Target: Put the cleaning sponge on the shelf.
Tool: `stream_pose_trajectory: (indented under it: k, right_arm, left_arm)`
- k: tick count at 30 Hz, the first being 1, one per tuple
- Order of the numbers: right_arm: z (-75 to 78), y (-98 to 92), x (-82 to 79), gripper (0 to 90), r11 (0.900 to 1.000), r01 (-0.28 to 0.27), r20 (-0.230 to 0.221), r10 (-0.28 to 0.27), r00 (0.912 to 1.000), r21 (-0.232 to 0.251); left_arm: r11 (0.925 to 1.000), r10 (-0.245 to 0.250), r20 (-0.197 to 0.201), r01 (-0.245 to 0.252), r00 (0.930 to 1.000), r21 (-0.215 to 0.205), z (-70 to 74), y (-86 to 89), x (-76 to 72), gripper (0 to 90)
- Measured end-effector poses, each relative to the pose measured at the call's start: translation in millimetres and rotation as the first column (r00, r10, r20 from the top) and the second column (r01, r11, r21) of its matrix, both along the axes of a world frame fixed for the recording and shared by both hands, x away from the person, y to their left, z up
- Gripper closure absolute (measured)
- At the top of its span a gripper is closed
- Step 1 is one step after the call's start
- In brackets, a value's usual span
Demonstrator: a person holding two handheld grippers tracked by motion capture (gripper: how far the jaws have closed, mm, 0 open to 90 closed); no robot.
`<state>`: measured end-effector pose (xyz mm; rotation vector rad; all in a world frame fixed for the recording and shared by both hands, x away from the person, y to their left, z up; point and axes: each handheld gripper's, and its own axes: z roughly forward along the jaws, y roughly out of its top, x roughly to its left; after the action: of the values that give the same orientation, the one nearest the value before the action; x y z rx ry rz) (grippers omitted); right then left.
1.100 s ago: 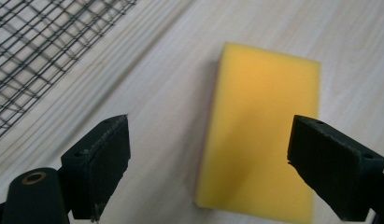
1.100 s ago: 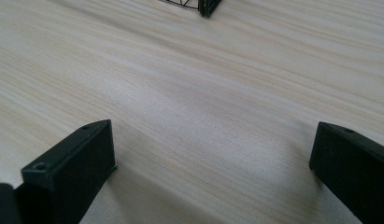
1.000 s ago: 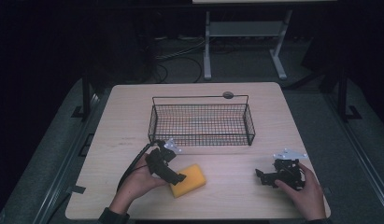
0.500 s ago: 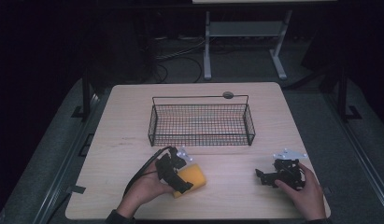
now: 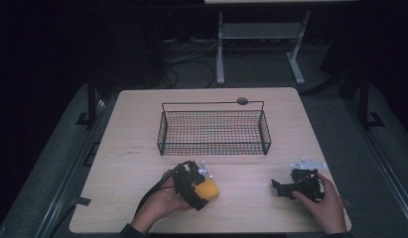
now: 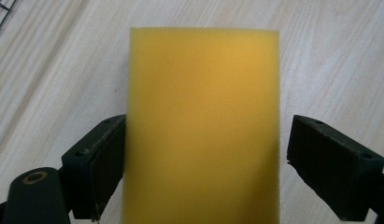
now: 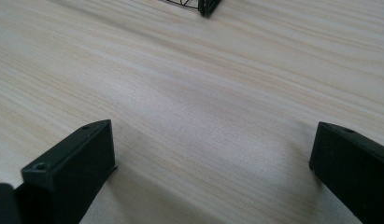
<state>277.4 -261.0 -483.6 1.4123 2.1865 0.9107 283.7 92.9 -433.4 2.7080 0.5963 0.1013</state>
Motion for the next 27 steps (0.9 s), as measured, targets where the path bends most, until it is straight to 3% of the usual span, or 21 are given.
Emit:
stream_pose_trajectory:
  k: [15,27]
  right_arm:
    - [0.0,0.0,0.0,0.0,1.0,0.0,0.0,0.0,1.0,0.0]
    - [0.0,0.0,0.0,0.0,1.0,0.0,0.0,0.0,1.0,0.0]
  left_arm:
    - [0.9985,-0.008,0.003,0.007,1.0,0.054,-8.6,-3.1,1.1,14.1]
    - [0.9987,-0.006,0.003,0.006,1.0,0.051,-7.6,-1.1,1.7,21.5]
